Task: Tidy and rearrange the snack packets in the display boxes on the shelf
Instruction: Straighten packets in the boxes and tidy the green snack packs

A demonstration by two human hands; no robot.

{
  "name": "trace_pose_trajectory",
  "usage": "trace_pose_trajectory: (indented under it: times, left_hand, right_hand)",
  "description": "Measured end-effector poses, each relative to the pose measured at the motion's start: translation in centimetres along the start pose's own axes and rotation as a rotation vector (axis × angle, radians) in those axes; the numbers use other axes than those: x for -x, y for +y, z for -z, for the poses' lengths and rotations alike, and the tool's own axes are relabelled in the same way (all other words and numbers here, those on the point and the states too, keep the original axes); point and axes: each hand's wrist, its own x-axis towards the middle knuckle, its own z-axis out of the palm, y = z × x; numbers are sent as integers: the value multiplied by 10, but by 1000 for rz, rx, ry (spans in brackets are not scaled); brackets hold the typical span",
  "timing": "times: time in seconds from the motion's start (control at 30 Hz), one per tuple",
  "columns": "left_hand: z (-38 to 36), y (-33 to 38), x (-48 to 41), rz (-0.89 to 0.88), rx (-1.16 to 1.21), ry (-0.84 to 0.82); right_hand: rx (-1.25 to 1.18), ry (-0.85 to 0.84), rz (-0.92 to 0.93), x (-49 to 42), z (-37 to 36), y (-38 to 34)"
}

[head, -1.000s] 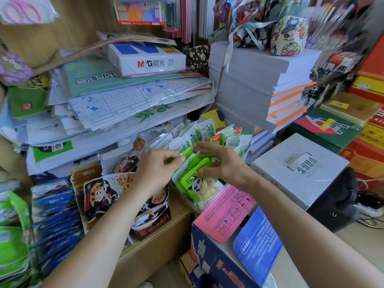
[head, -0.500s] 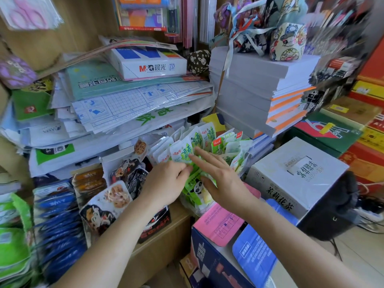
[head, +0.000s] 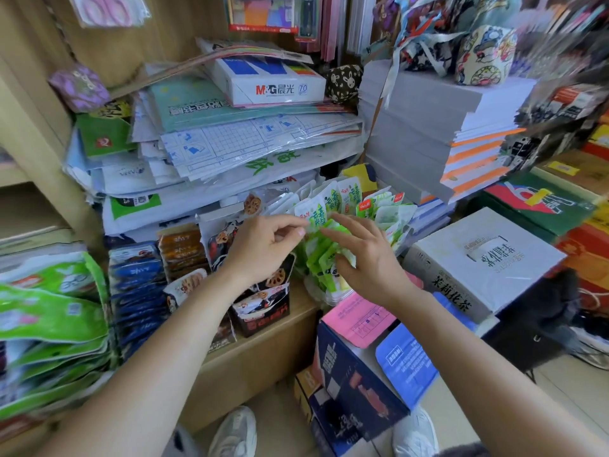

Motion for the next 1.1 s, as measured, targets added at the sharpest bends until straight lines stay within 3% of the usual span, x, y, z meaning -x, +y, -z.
trace_pose_trajectory:
  times: [0.2, 0.37, 0.57, 0.63, 0.77, 0.9, 1.1]
  left_hand:
    - [27, 10, 19, -41, 257, 74]
    - [36, 13, 9, 100, 552, 100]
    - [61, 1, -30, 253, 895, 50]
    - [57, -5, -41, 279, 895, 50]
    - [52, -12, -49, 230, 797, 33]
    - [61, -15, -40, 73, 715, 108]
    - [35, -5, -37, -136, 400, 167]
  right_hand:
    - [-10, 189, 3, 29, 1, -55]
    - [-282, 39, -58, 46, -38, -125]
    - [-332, 8, -158, 31, -64, -155]
    - [-372, 10, -202, 26, -66, -163]
    - [-421, 171, -303, 5, -69, -156]
    - [-418, 91, -338, -15, -64, -151]
    - [-581, 30, -390, -28, -62, -139]
